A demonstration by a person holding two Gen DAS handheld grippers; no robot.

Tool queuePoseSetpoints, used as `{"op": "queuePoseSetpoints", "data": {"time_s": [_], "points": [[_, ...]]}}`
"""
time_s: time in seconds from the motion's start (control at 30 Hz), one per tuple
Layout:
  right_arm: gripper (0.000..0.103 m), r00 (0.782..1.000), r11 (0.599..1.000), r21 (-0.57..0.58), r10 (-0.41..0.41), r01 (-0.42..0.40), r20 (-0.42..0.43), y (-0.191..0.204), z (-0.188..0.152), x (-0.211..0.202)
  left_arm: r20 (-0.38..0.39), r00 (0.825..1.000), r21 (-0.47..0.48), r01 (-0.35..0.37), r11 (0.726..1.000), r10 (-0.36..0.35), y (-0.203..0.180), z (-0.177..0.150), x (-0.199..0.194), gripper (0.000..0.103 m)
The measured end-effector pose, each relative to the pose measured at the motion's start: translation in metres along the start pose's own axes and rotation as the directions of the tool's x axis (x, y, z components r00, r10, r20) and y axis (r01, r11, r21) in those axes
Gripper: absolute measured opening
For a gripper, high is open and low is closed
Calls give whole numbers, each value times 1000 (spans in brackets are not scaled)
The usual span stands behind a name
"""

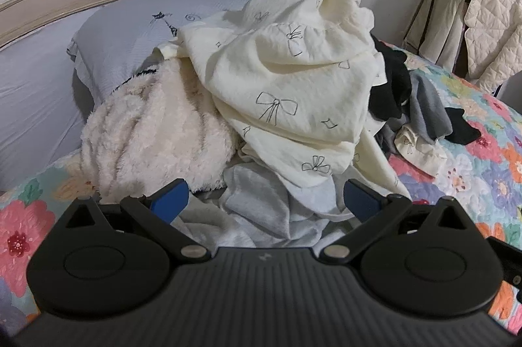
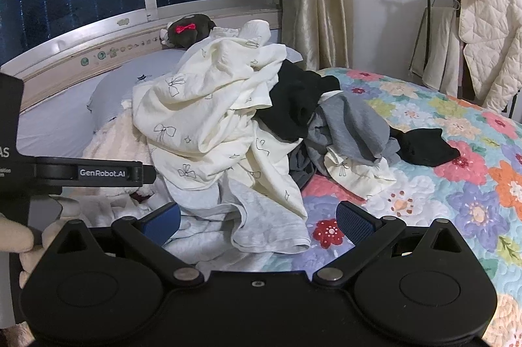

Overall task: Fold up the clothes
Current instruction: 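Reach both grippers toward the cream bow-print shirt on the clothes pile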

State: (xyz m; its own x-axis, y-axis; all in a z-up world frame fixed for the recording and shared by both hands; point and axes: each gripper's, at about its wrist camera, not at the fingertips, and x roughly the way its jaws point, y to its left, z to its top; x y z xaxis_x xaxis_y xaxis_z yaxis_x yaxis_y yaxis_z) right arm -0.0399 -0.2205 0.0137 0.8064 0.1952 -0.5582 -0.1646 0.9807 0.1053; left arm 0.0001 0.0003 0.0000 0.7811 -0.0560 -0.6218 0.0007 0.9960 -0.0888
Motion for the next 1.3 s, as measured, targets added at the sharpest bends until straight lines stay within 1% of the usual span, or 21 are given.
{"op": "queuePoseSetpoints", "data": {"time_s": [0.13, 0.23, 0.33, 0.63, 0.67, 0.7, 0.77, 0.8, 0.87, 0.9, 0.97, 1.07, 1.13, 1.23, 1.3], "points": [[103, 1000, 1000, -11, -11, 11, -1, -6, -1, -1, -29, 999, -12, 18, 1000, -18, 2, 0, 0, 103], [103, 1000, 999, -41, -18, 18, 13, 4, -1, -2, -48, 998, -13, 26, 1000, -27, 4, -1, 2, 103], [103, 1000, 999, -29, -13, 13, 2, 3, 2, -3, -60, 998, 6, 26, 1000, -26, 3, -2, 5, 103], [103, 1000, 999, -37, 17, -16, 24, 3, -3, 2, -90, 996, 19, 26, 999, -24, 1, 0, 11, 103], [103, 999, 999, -38, 20, -19, 27, 3, -4, 3, -85, 996, 21, 22, 1000, -20, 1, 0, 11, 103], [103, 999, 999, -39, 24, -23, 30, 3, -5, 3, -53, 998, 25, 20, 999, -18, 1, 1, 7, 103], [103, 999, 999, -41, 31, -29, 35, 3, -6, 4, 36, 999, 39, 7, 999, -9, 4, 3, -5, 103], [103, 999, 999, -42, 34, -33, 37, 3, -6, 5, 77, 997, 47, 0, 999, -4, 5, 5, -10, 103], [102, 998, 996, -81, 49, -46, 45, 9, -5, 11, 158, 987, 63, -14, 998, 4, 7, 8, -21, 103], [99, 997, 993, -103, 58, -52, 49, 12, -4, 14, 174, 985, 66, -20, 998, 8, 8, 8, -21, 103], [95, 996, 988, -136, 75, -66, 58, 18, 0, 20, 161, 987, 71, -28, 997, 16, 10, 7, -12, 103], [95, 992, 985, -148, 100, -89, 71, 23, 6, 26, 103, 995, 77, -16, 997, 8, 13, 5, 1, 103], [95, 990, 983, -154, 114, -101, 79, 28, 9, 25, 87, 996, 79, -16, 997, 9, 12, 5, 5, 101], [95, 989, 976, -192, 120, -101, 91, 33, 8, 25, 140, 988, 43, -69, 997, 62, 15, 4, -5, 96], [95, 987, 971, -218, 123, -99, 99, 36, 7, 26, 191, 979, 21, -80, 997, 74, 19, 8, -12, 95]]}}
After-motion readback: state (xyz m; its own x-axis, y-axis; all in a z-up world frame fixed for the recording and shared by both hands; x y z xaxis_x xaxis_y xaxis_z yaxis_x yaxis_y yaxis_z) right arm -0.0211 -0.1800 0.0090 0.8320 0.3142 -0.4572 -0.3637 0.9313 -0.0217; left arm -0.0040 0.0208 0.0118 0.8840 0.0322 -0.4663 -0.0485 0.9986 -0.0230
